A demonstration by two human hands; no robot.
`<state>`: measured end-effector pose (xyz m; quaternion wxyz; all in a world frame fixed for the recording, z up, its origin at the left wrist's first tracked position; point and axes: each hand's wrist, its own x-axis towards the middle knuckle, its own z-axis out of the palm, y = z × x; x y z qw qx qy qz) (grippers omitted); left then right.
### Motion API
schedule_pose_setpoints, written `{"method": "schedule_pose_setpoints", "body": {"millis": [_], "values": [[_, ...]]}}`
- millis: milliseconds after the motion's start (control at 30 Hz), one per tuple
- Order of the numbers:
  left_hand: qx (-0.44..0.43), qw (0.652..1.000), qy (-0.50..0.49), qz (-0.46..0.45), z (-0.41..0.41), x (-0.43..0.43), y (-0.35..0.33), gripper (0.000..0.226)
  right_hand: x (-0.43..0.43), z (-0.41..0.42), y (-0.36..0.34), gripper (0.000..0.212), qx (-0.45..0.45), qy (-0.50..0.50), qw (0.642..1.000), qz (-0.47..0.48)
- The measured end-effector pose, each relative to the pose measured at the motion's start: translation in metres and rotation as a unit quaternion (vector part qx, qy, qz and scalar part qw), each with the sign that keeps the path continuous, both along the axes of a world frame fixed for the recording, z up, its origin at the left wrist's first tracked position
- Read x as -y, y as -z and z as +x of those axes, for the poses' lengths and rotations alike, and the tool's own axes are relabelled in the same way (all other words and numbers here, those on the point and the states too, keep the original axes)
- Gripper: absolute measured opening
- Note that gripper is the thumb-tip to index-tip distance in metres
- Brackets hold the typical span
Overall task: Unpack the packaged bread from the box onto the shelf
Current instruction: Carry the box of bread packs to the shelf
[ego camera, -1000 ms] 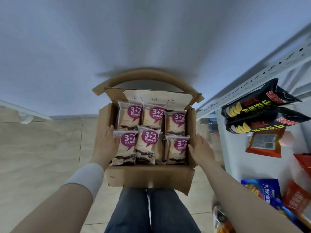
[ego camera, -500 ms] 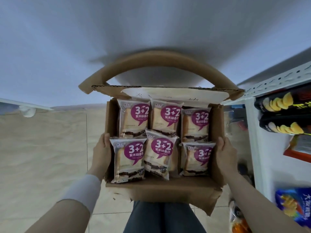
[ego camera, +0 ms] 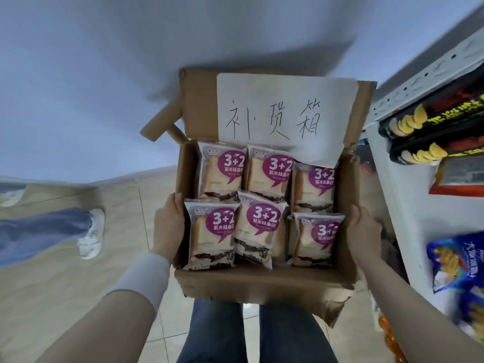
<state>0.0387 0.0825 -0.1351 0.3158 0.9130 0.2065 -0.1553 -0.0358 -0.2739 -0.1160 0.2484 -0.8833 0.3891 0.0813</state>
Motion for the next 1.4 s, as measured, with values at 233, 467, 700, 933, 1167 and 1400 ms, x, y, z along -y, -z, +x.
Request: {"method": "schedule_pose_setpoints", "body": {"millis": [233,467,700,933,1167,1400], "values": [[0.031,0.988,0.153,-0.021,-0.011,-0.017,-0.046,0.036,-0.047,-0.105,-0.055,0.037,-0.020,0.122,0.991,-0.043],[0.040,0.953,0.297,-0.053,-0.053,0.023,-0.102,0.032,-0.083,-0.243,-0.097,0.034,0.025,0.284,0.958,-0.031],[0.061,0.870,0.485,-0.060,-0.143,0.110,-0.129,0.043,-0.106,-0.408,-0.116,0.035,0.053,0.459,0.887,-0.028],[0.086,0.768,0.633,-0.053,-0.304,0.210,-0.134,0.045,-0.124,-0.601,-0.122,0.038,0.075,0.607,0.790,-0.037],[0.067,0.652,0.751,-0.076,-0.497,0.325,-0.126,0.042,-0.149,-0.778,-0.126,0.040,0.058,0.741,0.667,-0.054],[0.087,0.470,0.871,-0.114,-0.689,0.426,-0.124,0.040,-0.167,-0.905,-0.129,0.041,0.021,0.848,0.524,-0.069]]}}
